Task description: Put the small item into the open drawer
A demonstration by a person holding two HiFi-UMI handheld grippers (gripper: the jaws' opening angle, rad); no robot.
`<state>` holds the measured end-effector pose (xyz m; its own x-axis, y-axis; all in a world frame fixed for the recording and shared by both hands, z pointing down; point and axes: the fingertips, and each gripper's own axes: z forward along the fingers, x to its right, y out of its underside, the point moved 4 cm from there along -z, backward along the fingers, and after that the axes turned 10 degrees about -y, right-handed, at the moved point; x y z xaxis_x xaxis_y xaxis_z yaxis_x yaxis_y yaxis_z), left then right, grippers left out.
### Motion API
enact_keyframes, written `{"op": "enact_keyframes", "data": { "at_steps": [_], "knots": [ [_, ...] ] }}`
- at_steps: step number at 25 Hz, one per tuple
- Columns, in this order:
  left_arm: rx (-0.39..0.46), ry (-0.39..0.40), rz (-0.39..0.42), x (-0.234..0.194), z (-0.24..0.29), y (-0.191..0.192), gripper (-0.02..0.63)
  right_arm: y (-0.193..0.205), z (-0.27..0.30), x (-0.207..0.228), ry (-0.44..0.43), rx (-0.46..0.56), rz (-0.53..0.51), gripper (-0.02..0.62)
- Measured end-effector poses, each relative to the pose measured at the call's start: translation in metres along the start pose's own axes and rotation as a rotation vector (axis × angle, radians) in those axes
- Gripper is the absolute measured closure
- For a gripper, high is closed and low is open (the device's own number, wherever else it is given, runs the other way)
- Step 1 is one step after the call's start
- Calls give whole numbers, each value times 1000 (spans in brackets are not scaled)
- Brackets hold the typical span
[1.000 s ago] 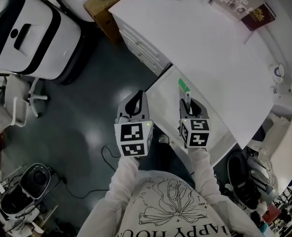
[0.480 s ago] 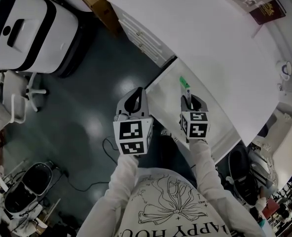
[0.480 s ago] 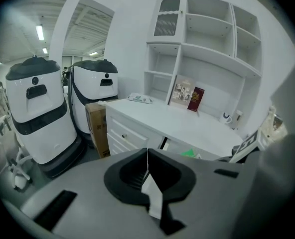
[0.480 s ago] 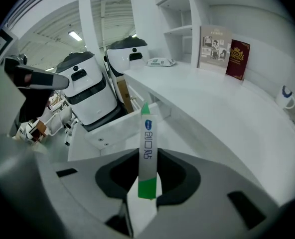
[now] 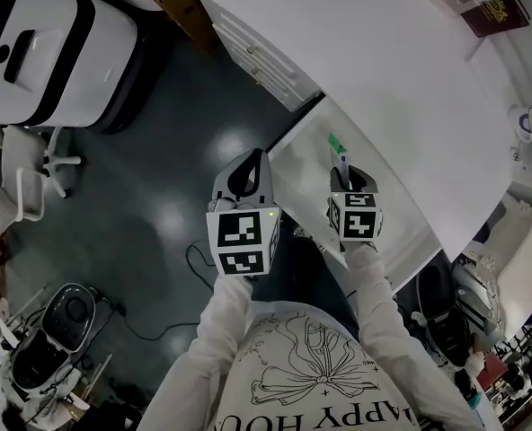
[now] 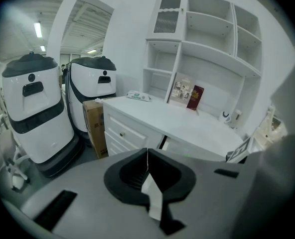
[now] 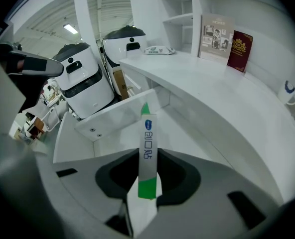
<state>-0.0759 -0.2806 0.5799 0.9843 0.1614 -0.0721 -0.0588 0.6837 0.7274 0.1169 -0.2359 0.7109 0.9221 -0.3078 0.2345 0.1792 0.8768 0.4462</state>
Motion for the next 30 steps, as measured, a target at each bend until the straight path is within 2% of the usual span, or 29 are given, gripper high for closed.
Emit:
{"op": "enact_keyframes", "data": {
  "at_steps": [6, 14, 18, 25, 30],
  "knots": [
    [-8, 0, -5, 1, 2, 4, 600, 7, 10, 1, -6, -40, 26, 502],
    [-14, 1, -7, 3, -1, 8, 600, 11, 17, 6, 20, -36, 35, 497],
    [-4, 0, -9, 4, -7, 6, 600, 6, 7, 5, 14, -24, 38, 465],
    [60, -7, -13, 10, -28, -16, 598, -22, -39, -4, 27, 98, 19, 464],
    [137, -11, -8, 19, -48, -42, 600, -54, -88, -10, 35, 231, -3, 497]
  ]
}}
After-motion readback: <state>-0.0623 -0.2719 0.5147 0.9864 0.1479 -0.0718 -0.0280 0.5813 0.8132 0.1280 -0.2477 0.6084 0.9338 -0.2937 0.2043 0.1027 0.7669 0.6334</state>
